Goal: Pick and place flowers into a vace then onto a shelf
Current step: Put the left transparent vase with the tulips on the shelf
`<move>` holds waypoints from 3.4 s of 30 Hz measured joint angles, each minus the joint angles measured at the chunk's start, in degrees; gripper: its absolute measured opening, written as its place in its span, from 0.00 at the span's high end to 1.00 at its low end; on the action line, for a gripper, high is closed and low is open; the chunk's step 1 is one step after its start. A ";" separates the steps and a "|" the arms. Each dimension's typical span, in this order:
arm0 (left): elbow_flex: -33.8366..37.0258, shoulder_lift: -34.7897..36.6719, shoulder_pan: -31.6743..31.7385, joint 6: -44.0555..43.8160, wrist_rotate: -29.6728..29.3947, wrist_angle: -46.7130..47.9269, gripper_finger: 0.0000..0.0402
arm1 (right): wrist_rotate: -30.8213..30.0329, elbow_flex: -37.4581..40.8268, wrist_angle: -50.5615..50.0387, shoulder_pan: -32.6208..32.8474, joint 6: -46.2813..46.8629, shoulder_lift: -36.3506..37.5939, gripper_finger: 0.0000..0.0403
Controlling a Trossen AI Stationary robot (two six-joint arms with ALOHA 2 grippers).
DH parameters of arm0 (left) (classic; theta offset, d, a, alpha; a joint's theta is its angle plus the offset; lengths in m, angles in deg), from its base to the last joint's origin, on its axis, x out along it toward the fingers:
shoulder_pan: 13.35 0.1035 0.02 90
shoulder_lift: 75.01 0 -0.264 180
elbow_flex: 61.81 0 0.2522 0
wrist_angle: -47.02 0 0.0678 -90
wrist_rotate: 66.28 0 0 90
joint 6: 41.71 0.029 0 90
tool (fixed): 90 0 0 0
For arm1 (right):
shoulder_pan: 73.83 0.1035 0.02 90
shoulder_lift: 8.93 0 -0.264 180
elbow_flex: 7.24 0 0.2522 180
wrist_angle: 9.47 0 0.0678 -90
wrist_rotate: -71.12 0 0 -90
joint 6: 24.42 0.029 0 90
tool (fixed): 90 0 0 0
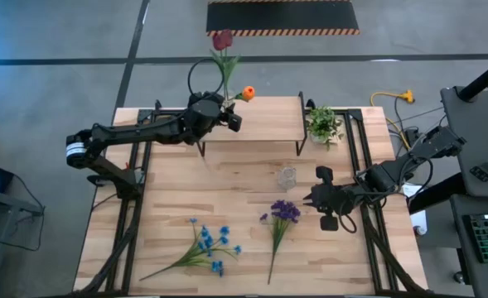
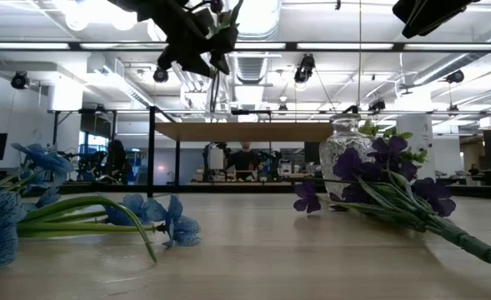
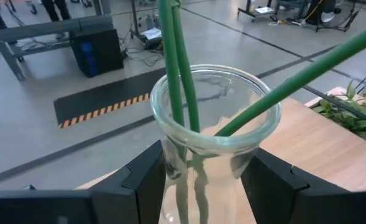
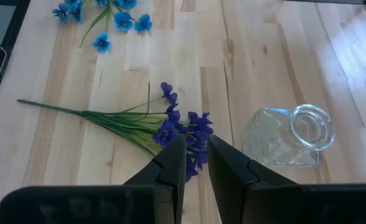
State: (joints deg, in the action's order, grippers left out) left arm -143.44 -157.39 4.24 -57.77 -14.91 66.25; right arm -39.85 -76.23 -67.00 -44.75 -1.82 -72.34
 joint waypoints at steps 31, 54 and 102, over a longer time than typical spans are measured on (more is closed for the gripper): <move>1.03 -1.52 1.06 -2.27 1.76 -0.64 0.57 | 0.02 0.67 0.00 0.00 0.37 0.00 0.86; 1.81 -1.87 1.06 -3.09 1.71 -0.48 0.57 | 0.04 0.93 0.00 0.00 0.37 0.00 0.86; 5.97 -1.60 0.56 -4.58 3.14 -4.37 0.50 | 0.09 0.93 -0.01 0.00 0.15 0.00 0.86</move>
State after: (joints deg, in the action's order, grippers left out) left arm -137.47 -159.00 4.80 -62.35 -11.77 61.88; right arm -39.77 -75.30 -67.01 -44.75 -1.67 -72.34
